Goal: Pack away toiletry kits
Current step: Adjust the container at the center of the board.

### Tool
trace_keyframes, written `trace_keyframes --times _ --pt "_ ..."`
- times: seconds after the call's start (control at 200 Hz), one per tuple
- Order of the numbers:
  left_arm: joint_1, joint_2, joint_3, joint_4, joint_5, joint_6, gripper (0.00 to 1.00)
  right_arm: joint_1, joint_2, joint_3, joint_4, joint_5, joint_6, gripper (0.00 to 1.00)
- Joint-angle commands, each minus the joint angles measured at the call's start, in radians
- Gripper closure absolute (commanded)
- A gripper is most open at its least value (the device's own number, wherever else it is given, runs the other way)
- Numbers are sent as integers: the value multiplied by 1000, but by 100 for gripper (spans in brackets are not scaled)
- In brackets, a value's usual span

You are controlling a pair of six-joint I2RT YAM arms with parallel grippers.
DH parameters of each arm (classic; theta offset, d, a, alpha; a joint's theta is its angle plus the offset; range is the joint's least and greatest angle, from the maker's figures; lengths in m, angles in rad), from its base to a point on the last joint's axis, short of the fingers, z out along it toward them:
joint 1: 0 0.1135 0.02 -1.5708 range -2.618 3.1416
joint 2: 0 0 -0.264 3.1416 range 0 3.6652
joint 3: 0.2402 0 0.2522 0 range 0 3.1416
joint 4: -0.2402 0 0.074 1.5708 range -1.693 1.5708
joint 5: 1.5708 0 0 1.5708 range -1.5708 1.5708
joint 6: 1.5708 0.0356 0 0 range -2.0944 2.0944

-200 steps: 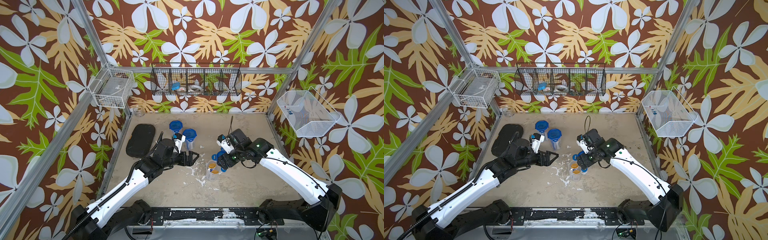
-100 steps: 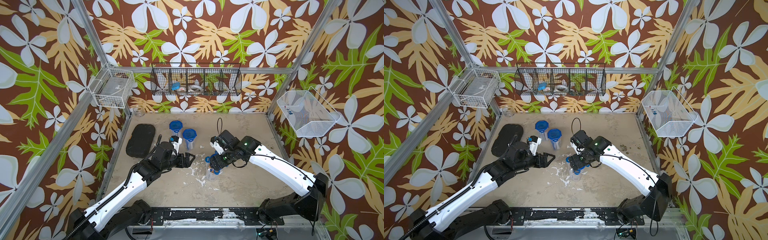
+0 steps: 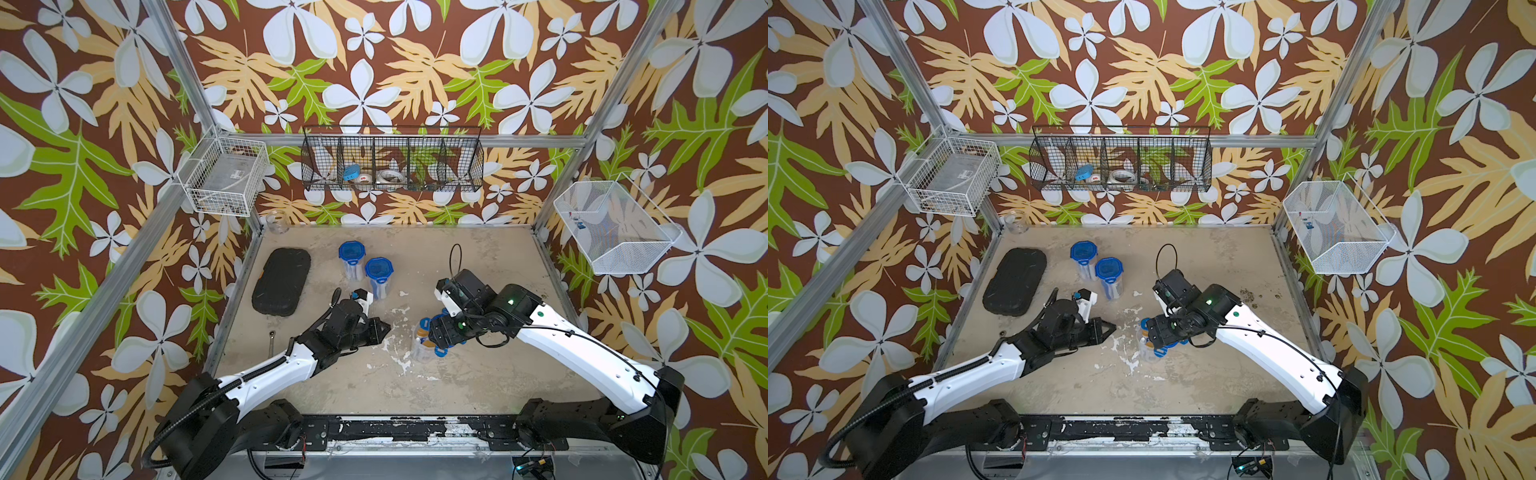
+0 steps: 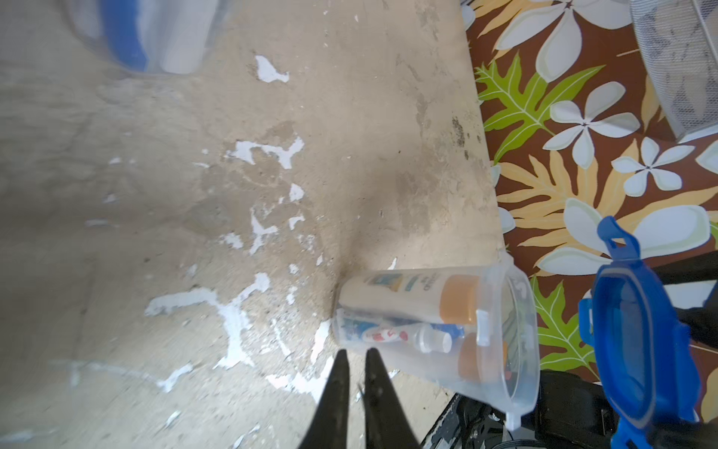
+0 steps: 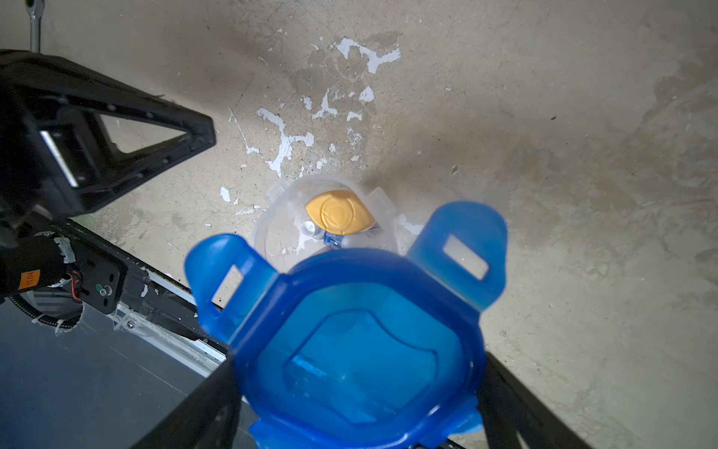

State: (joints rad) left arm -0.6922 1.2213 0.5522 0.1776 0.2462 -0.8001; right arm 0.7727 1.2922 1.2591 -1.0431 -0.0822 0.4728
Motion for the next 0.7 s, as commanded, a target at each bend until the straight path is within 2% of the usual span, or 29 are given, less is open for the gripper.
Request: trace_keyframes --times 0.0,0.02,0.195,0.29,0.465,0.691 --pt "-20 68 -5 199 -23 -65 97 1 -11 6 0 8 22 27" --pt "-22 87 -5 213 -24 -71 100 -1 -11 10 -4 11 21 27" --pt "-62 213 13 316 -12 -104 100 -19 -26 6 -14 13 8 27" --pt "-98 249 38 315 -23 -103 100 -42 -42 1 -21 12 -6 27" --pt "-129 270 35 315 -24 -131 100 -95 -77 -1 -35 8 -30 26" --pt "-168 269 6 323 -41 -159 100 -105 -90 -2 -49 16 -46 26"
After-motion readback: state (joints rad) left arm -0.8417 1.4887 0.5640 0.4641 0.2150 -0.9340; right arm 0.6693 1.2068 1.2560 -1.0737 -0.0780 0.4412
